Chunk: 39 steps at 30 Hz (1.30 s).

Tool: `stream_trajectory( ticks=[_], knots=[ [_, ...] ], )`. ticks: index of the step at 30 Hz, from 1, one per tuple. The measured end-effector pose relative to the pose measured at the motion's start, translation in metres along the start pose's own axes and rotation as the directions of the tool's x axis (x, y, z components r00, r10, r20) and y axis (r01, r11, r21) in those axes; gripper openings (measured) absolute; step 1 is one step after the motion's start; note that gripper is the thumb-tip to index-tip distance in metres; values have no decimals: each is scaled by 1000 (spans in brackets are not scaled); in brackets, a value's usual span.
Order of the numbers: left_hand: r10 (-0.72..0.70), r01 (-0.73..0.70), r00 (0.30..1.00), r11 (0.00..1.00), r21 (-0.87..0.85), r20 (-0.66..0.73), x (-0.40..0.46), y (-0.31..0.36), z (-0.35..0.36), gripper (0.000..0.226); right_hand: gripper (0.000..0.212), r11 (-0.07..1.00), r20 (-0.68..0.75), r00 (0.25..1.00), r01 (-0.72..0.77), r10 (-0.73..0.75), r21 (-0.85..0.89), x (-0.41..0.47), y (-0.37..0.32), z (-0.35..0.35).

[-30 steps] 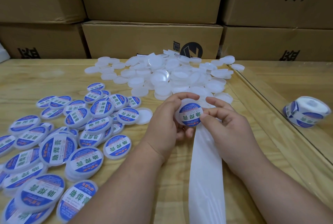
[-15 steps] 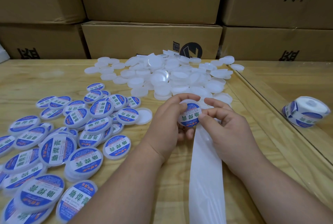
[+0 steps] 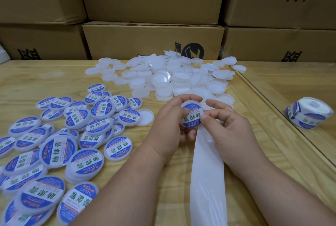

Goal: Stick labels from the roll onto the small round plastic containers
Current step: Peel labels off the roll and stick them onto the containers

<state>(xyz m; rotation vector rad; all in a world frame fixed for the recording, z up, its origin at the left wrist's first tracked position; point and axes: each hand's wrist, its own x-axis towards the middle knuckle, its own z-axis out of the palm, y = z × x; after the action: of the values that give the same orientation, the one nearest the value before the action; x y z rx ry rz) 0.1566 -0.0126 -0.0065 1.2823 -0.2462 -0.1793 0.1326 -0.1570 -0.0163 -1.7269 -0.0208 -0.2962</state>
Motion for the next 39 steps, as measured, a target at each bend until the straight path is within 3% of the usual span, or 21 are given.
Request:
stream_trajectory(
  ticks=[10, 18, 21, 24, 29, 33, 39],
  knots=[
    [1, -1, 1000, 1000, -28, 7, 3, -3, -2, 47, 14, 1000, -4, 1000, 1, -1, -4, 0, 0, 0],
    [-1, 4, 995, 999, 37, -101, 2, -4, 1, 52, 14, 1000, -12, 1000, 24, -24, 11, 1, 3, 2],
    [23, -10, 985, 997, 72, -173, 3, -4, 0, 44, 15, 998, -60, 997, 50, -49, 23, 2, 4, 1],
    [63, -57, 970, 998, 31, -236, 2, -2, -4, 31, 27, 994, -109, 994, -17, 29, 106, 5, 7, -3],
    [41, -50, 952, 999, -21, -302, 4, 0, -6, 17, 29, 992, -95, 994, -43, 55, 115, 5, 10, -2],
    [-9, -12, 930, 998, -57, -366, 6, 0, -8, 44, 29, 993, -121, 991, -47, 60, 109, 6, 12, -3],
    [25, -91, 915, 985, -145, -403, 13, -8, -10, 21, 28, 993, -115, 991, -60, 72, 104, 6, 11, -3]
  ],
)
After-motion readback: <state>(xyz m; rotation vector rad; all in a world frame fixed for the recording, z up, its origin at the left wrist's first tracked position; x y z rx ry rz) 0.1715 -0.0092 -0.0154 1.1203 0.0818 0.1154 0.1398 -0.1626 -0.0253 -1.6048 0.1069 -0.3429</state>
